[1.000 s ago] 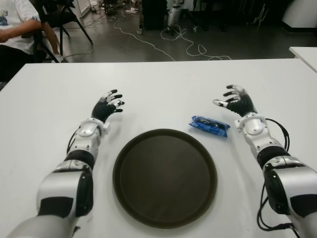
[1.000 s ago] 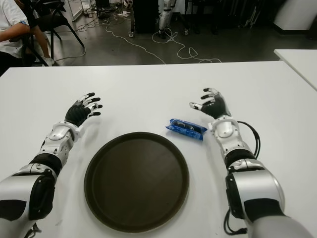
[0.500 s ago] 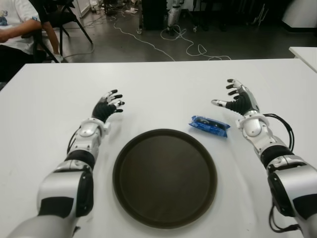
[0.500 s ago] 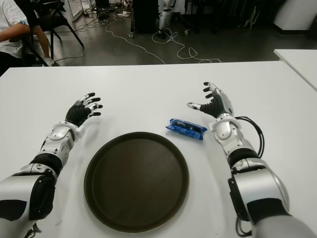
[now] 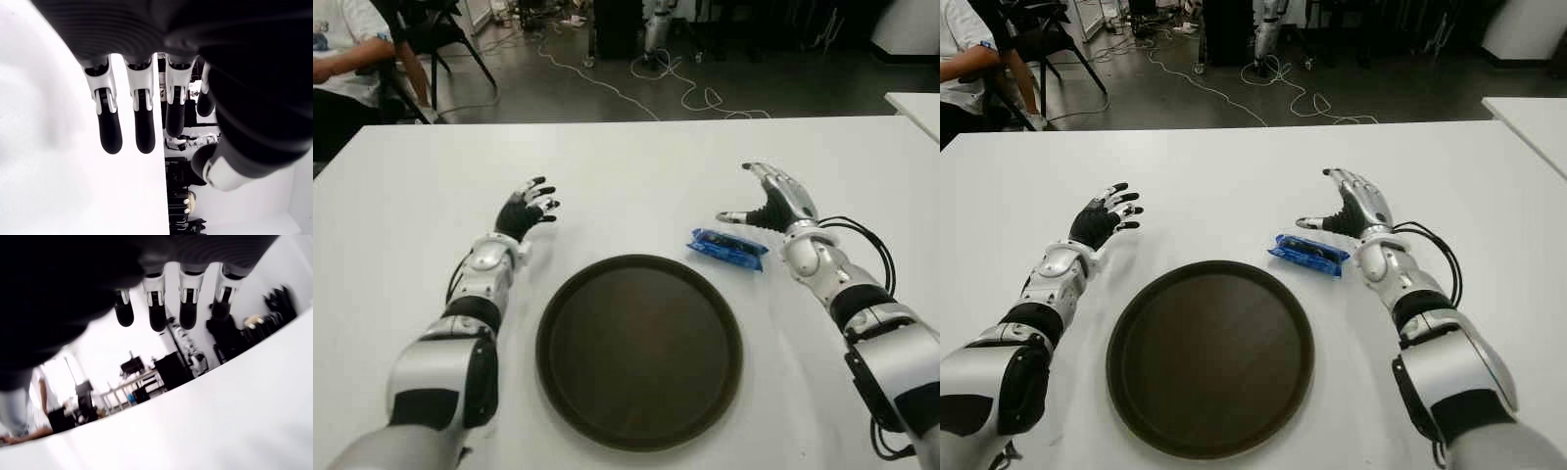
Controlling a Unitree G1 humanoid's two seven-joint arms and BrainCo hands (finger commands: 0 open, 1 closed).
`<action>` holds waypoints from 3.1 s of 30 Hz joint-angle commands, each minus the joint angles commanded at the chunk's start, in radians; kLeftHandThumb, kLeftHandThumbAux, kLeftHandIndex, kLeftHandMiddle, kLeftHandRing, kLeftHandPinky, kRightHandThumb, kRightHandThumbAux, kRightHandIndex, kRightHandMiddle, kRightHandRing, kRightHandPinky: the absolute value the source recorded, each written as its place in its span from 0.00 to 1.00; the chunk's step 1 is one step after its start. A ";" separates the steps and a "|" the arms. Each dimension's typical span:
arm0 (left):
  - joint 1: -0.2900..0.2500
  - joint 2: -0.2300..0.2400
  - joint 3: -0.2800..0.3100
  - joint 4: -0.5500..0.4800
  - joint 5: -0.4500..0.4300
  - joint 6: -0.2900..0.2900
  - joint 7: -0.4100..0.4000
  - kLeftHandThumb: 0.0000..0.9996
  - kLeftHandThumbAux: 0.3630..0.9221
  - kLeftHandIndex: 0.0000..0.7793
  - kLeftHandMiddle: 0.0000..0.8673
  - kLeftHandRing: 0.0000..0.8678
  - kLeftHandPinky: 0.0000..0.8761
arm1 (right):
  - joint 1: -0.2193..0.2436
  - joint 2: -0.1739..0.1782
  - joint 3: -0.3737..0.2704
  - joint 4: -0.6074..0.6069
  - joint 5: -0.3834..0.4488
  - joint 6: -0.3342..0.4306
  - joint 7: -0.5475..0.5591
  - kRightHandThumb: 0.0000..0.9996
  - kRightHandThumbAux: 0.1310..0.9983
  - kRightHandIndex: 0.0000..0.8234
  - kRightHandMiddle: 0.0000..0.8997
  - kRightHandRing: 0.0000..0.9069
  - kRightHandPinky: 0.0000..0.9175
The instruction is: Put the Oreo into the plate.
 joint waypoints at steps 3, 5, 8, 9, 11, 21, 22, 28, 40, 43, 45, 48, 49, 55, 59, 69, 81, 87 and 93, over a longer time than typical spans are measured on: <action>0.001 0.001 -0.001 0.000 0.001 -0.002 -0.001 0.06 0.63 0.15 0.23 0.29 0.36 | 0.003 -0.006 0.014 -0.057 -0.012 -0.014 -0.008 0.00 0.46 0.04 0.11 0.12 0.12; 0.002 0.002 -0.001 0.000 0.002 -0.004 -0.001 0.06 0.62 0.15 0.23 0.29 0.36 | 0.008 -0.011 0.017 -0.087 -0.012 -0.020 -0.006 0.00 0.46 0.04 0.13 0.14 0.14; 0.003 0.002 -0.003 0.001 0.004 -0.005 0.000 0.05 0.64 0.14 0.22 0.28 0.37 | 0.021 -0.034 0.020 -0.174 -0.019 -0.021 0.022 0.00 0.47 0.05 0.13 0.15 0.17; 0.003 0.002 -0.003 0.001 0.004 -0.006 0.000 0.05 0.64 0.14 0.22 0.28 0.37 | 0.030 -0.043 0.020 -0.211 -0.023 -0.017 0.033 0.00 0.47 0.05 0.13 0.16 0.18; 0.002 0.004 -0.003 0.001 0.004 -0.006 -0.002 0.05 0.66 0.14 0.22 0.29 0.38 | 0.053 -0.062 0.022 -0.286 -0.030 0.003 0.059 0.00 0.46 0.05 0.13 0.15 0.18; 0.001 0.005 -0.004 0.000 0.005 0.000 -0.003 0.06 0.67 0.13 0.21 0.28 0.36 | 0.174 -0.145 0.016 -0.669 -0.066 0.171 0.258 0.00 0.38 0.04 0.12 0.11 0.13; 0.001 0.005 -0.006 0.000 0.006 0.002 -0.001 0.06 0.67 0.13 0.21 0.28 0.37 | 0.193 -0.160 0.010 -0.738 -0.069 0.198 0.302 0.00 0.37 0.04 0.13 0.11 0.14; 0.001 0.008 -0.007 0.002 0.008 0.002 0.001 0.06 0.68 0.14 0.22 0.28 0.36 | 0.260 -0.208 -0.008 -0.996 -0.094 0.337 0.493 0.00 0.35 0.06 0.16 0.14 0.17; 0.003 0.011 -0.007 0.000 0.010 -0.004 -0.003 0.05 0.65 0.14 0.22 0.27 0.35 | 0.299 -0.246 -0.013 -1.176 -0.145 0.497 0.725 0.00 0.30 0.05 0.16 0.14 0.13; 0.003 0.012 -0.008 -0.001 0.010 -0.003 -0.004 0.05 0.65 0.14 0.22 0.27 0.35 | 0.305 -0.245 -0.016 -1.198 -0.152 0.517 0.751 0.00 0.29 0.05 0.18 0.16 0.15; 0.003 0.012 -0.008 -0.001 0.009 -0.003 -0.004 0.05 0.66 0.14 0.22 0.28 0.35 | 0.312 -0.247 -0.019 -1.222 -0.152 0.533 0.774 0.00 0.28 0.05 0.19 0.17 0.16; 0.003 0.012 -0.007 -0.001 0.009 -0.002 -0.003 0.06 0.67 0.14 0.22 0.28 0.36 | 0.318 -0.251 -0.021 -1.253 -0.156 0.553 0.805 0.00 0.28 0.06 0.22 0.20 0.19; 0.004 0.012 -0.007 -0.001 0.008 -0.002 -0.003 0.07 0.67 0.15 0.23 0.28 0.37 | 0.320 -0.252 -0.021 -1.262 -0.158 0.559 0.813 0.00 0.29 0.07 0.24 0.22 0.22; 0.004 0.013 -0.008 -0.002 0.010 0.000 0.001 0.06 0.67 0.15 0.23 0.28 0.37 | 0.330 -0.270 -0.019 -1.312 -0.171 0.594 0.879 0.00 0.32 0.07 0.26 0.24 0.23; 0.004 0.013 -0.008 -0.001 0.010 -0.001 0.001 0.06 0.66 0.15 0.22 0.29 0.38 | 0.336 -0.283 -0.010 -1.353 -0.210 0.625 0.929 0.00 0.33 0.06 0.23 0.21 0.19; 0.008 0.012 -0.009 -0.005 0.010 -0.007 -0.004 0.03 0.69 0.13 0.21 0.28 0.36 | 0.361 -0.231 0.014 -1.346 -0.414 0.731 0.853 0.02 0.39 0.12 0.27 0.27 0.29; 0.005 0.014 -0.012 -0.006 0.011 0.004 -0.003 0.04 0.69 0.13 0.22 0.29 0.38 | 0.374 -0.130 0.007 -1.324 -0.532 0.829 0.747 0.00 0.40 0.23 0.46 0.46 0.42; 0.006 0.015 -0.012 -0.005 0.011 0.002 -0.004 0.03 0.70 0.13 0.22 0.29 0.37 | 0.362 -0.087 0.004 -1.295 -0.550 0.860 0.733 0.00 0.42 0.22 0.52 0.51 0.44; 0.006 0.015 -0.012 -0.008 0.011 -0.003 -0.006 0.04 0.70 0.14 0.21 0.28 0.36 | 0.340 -0.049 0.009 -1.211 -0.547 0.873 0.692 0.00 0.44 0.22 0.51 0.55 0.44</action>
